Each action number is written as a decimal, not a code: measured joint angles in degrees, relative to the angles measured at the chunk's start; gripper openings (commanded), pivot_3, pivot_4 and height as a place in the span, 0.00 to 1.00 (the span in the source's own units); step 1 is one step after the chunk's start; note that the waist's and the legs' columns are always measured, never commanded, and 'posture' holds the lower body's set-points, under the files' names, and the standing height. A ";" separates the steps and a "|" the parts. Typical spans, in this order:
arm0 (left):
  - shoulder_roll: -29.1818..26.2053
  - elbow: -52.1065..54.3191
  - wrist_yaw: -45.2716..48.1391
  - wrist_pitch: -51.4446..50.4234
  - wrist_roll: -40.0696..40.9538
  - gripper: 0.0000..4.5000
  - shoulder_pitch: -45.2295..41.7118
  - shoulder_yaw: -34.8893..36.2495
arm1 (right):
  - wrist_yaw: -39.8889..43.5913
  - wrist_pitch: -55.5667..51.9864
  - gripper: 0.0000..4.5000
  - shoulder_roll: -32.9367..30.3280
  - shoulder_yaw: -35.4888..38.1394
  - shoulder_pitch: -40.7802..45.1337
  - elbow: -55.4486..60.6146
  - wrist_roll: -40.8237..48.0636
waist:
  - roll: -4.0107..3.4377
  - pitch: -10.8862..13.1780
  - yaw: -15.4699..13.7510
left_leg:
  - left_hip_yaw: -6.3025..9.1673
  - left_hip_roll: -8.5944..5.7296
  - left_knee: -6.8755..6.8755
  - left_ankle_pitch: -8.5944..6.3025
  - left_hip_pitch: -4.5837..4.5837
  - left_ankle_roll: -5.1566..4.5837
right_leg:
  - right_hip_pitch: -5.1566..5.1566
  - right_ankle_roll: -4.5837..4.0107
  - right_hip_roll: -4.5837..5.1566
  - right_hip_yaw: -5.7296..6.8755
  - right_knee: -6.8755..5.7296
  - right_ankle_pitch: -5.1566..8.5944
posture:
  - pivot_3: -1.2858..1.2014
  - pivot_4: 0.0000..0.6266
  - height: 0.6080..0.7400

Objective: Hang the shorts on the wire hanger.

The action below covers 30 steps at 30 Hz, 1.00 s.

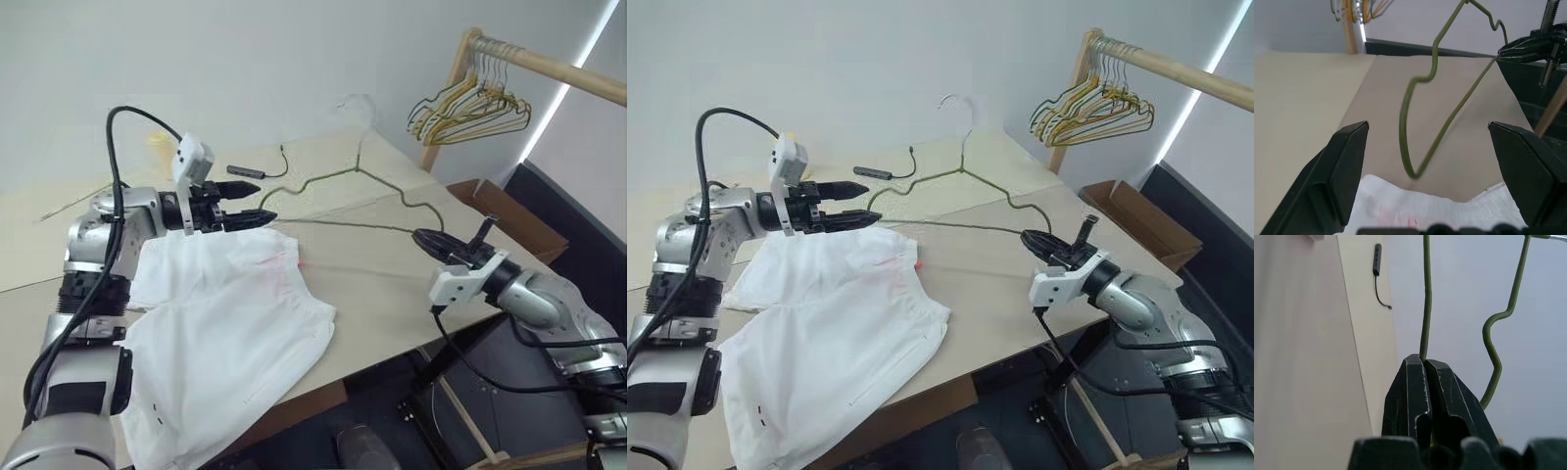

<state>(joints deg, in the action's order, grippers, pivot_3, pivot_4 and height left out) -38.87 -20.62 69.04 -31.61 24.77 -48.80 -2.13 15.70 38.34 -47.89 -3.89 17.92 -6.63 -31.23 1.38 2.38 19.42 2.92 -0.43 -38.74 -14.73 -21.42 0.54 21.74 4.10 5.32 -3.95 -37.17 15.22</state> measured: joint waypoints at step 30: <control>0.47 -7.88 16.75 4.39 -12.44 0.01 -3.82 -12.60 | -3.87 9.92 0.00 -0.12 -2.58 6.54 -5.48 -3.62 | 0.00 0.02 0.33 | 0.00 -0.01 0.00 -0.10 0.60 -0.16 | -0.65 0.08 0.02 -0.03 0.10 0.04 | 0.40 0.00 1.00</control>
<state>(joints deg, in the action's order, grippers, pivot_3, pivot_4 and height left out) -38.40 -28.49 85.79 -27.21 12.33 -52.61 -14.73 11.83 48.26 -48.01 -6.48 24.47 -12.11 -34.85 1.39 2.40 19.75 2.92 -0.44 -38.74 -14.83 -20.82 0.39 21.08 4.18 5.33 -3.98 -37.07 15.26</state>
